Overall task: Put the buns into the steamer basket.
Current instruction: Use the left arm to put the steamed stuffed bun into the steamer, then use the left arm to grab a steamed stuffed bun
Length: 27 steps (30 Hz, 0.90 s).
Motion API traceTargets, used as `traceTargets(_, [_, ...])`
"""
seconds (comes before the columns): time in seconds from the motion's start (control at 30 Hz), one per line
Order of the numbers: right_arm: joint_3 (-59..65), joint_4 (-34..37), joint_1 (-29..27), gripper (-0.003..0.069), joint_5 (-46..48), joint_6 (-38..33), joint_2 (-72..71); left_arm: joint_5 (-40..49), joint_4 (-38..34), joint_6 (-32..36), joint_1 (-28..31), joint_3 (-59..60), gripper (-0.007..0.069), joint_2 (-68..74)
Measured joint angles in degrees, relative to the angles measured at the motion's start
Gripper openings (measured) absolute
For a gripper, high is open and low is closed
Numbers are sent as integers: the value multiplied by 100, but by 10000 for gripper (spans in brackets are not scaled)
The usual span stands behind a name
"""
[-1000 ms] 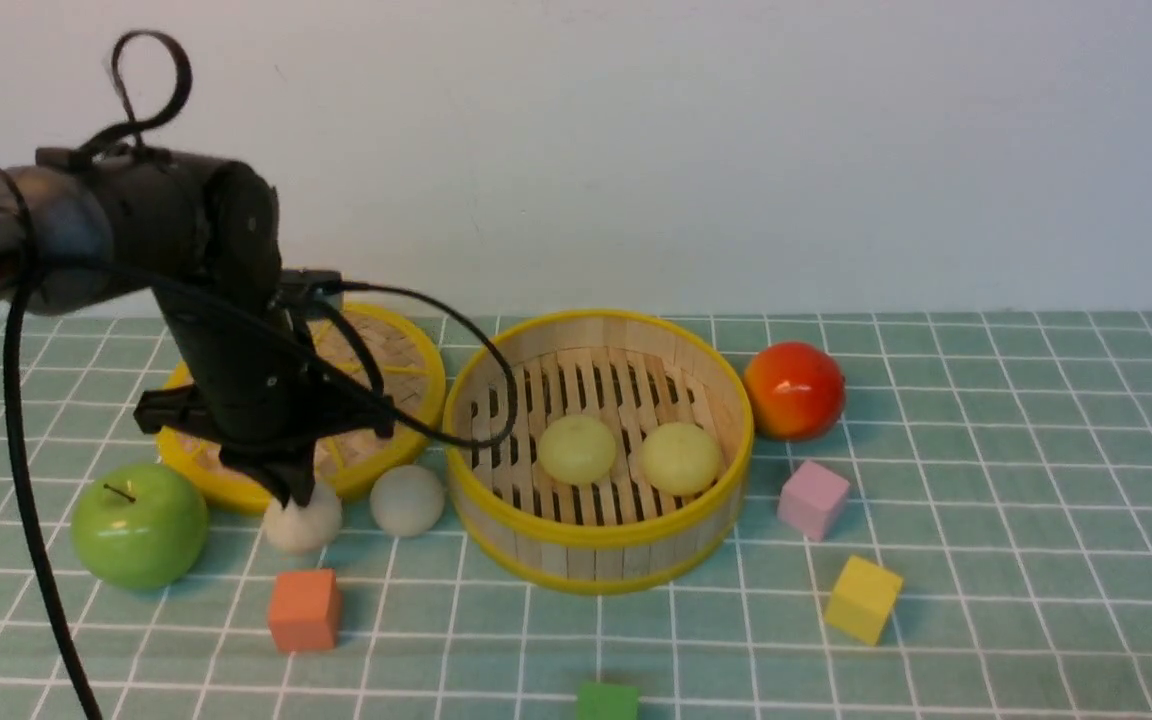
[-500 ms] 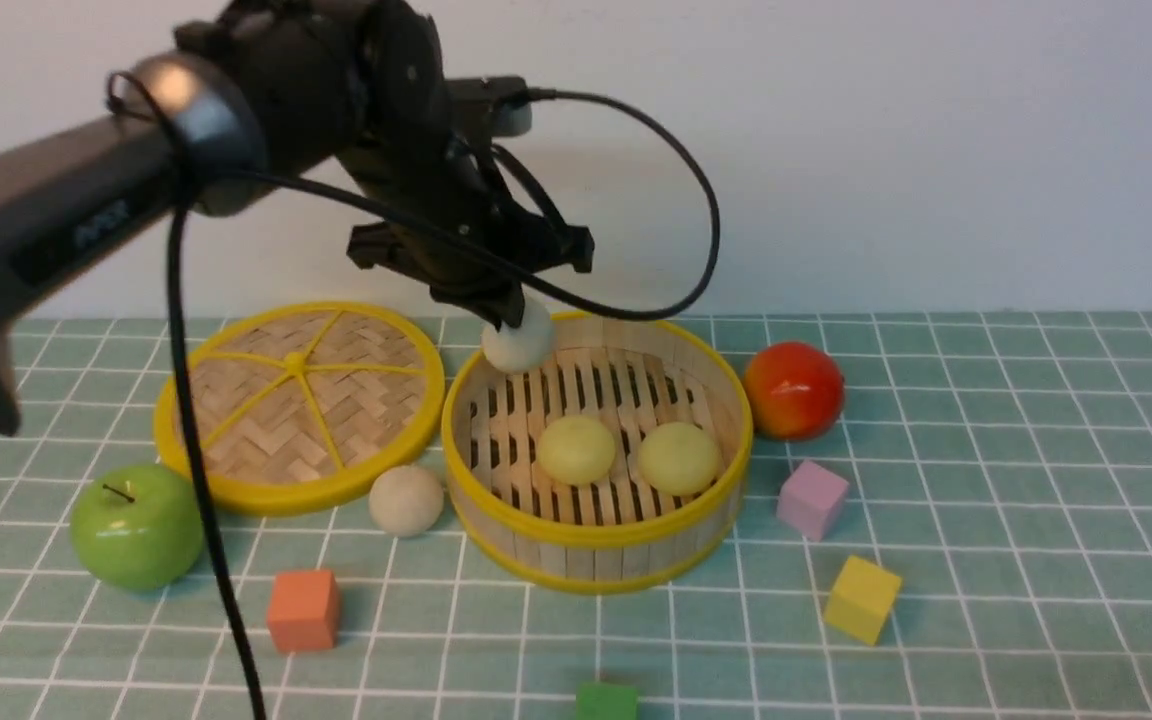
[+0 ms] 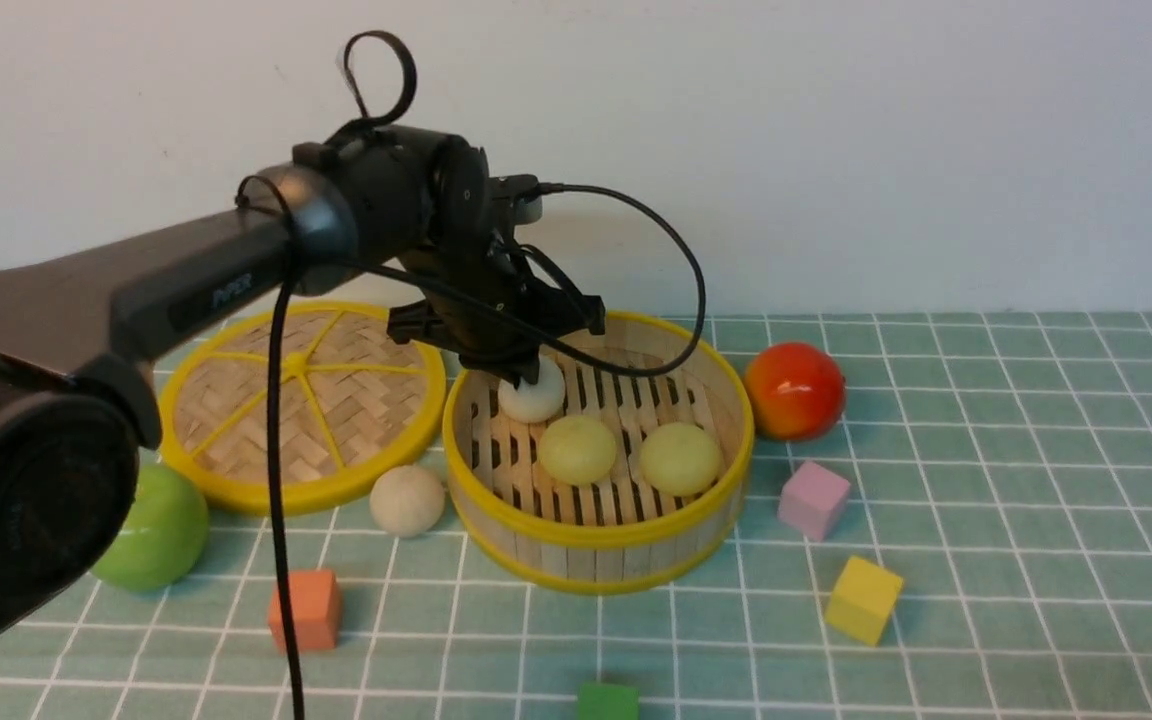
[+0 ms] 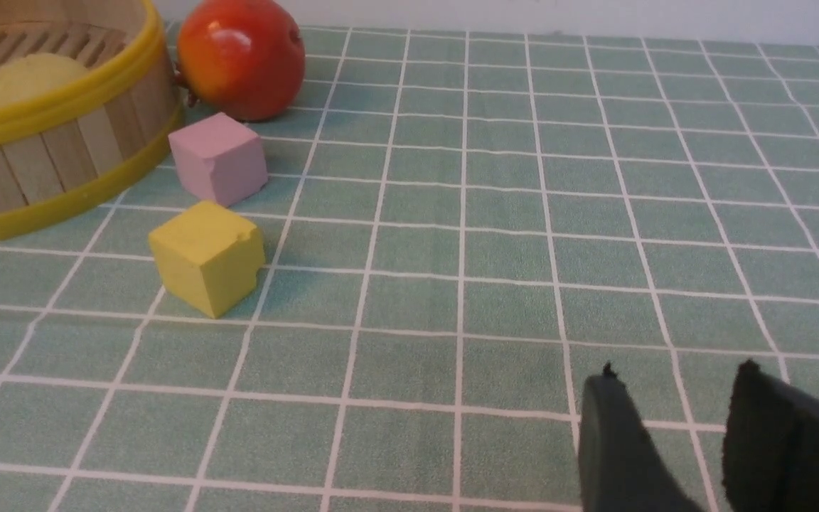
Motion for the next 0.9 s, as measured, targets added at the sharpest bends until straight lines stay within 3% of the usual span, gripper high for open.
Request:
traceTargets(0.1, [0, 0, 0, 239, 0, 0, 0, 133, 70, 0, 0, -19, 131, -27])
traceTargets(0.17, [0, 7, 0, 239, 0, 0, 0, 364, 123, 0, 0, -24, 226, -197])
traceTargets(0.33, [0, 7, 0, 239, 0, 0, 0, 1066, 494, -6, 25, -19, 300, -784])
traceTargets(0.5, [0, 7, 0, 239, 0, 0, 0, 1374, 779, -94, 152, 485, 295, -1481])
traceTargets(0.67, [0, 7, 0, 239, 0, 0, 0, 827, 859, -435, 298, 2037, 250, -1924])
traceTargets(0.9, [0, 7, 0, 239, 0, 0, 0, -113, 836, -502, 292, 2910, 226, -1877])
